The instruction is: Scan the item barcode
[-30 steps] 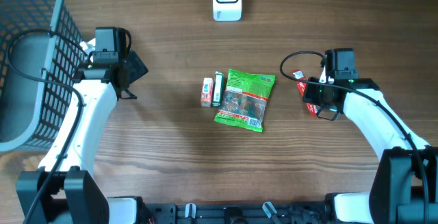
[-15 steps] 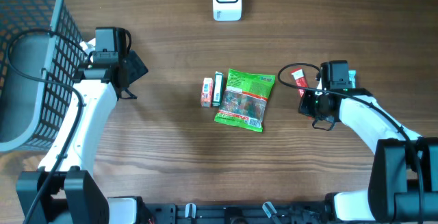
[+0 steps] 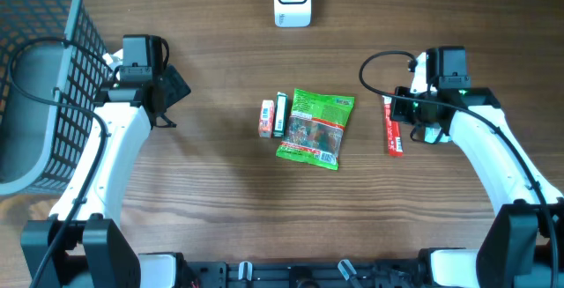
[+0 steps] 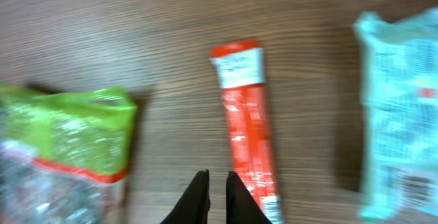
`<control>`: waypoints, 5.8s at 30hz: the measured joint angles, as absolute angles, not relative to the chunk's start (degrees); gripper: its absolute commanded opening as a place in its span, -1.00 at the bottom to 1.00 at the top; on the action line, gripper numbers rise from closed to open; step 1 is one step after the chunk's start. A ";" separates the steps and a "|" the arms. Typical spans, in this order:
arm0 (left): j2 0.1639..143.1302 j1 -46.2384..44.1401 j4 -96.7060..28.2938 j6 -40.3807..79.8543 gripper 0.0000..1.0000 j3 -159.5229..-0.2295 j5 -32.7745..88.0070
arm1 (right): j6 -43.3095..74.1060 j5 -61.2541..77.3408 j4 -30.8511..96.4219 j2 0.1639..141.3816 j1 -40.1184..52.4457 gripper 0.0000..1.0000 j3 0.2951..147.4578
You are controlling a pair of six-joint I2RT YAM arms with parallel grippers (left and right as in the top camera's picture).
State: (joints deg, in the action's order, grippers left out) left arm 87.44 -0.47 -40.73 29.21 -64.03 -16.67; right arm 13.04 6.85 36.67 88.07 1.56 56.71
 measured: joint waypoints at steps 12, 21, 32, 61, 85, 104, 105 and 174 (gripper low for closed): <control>87.44 -0.47 -40.73 29.21 1.00 -64.03 -16.69 | 19.16 0.40 35.42 94.48 1.56 -0.73 50.39; 87.44 -0.47 -40.73 29.21 1.00 -64.03 -16.67 | 19.99 24.40 35.46 95.81 2.11 -0.66 49.84; 87.44 -0.47 -40.69 29.21 1.00 -64.03 -16.67 | 20.16 26.33 16.45 91.92 1.76 -0.59 53.43; 87.44 -0.47 -40.73 29.21 1.00 -64.03 -16.69 | 20.47 1.45 38.22 88.51 1.54 -0.68 53.52; 87.44 -0.47 -40.73 29.21 1.00 -64.03 -16.67 | 30.22 11.97 15.99 88.31 7.11 -0.79 36.07; 87.44 -0.47 -40.73 29.21 1.00 -64.03 -16.69 | 20.97 9.98 15.77 84.77 -1.13 -0.46 50.52; 87.44 -0.47 -40.73 29.21 1.00 -64.03 -16.69 | 19.79 9.89 15.05 84.79 -1.78 -0.46 50.76; 87.44 -0.47 -40.73 29.21 1.00 -64.03 -16.67 | 23.81 7.16 5.08 95.96 9.98 -0.77 41.41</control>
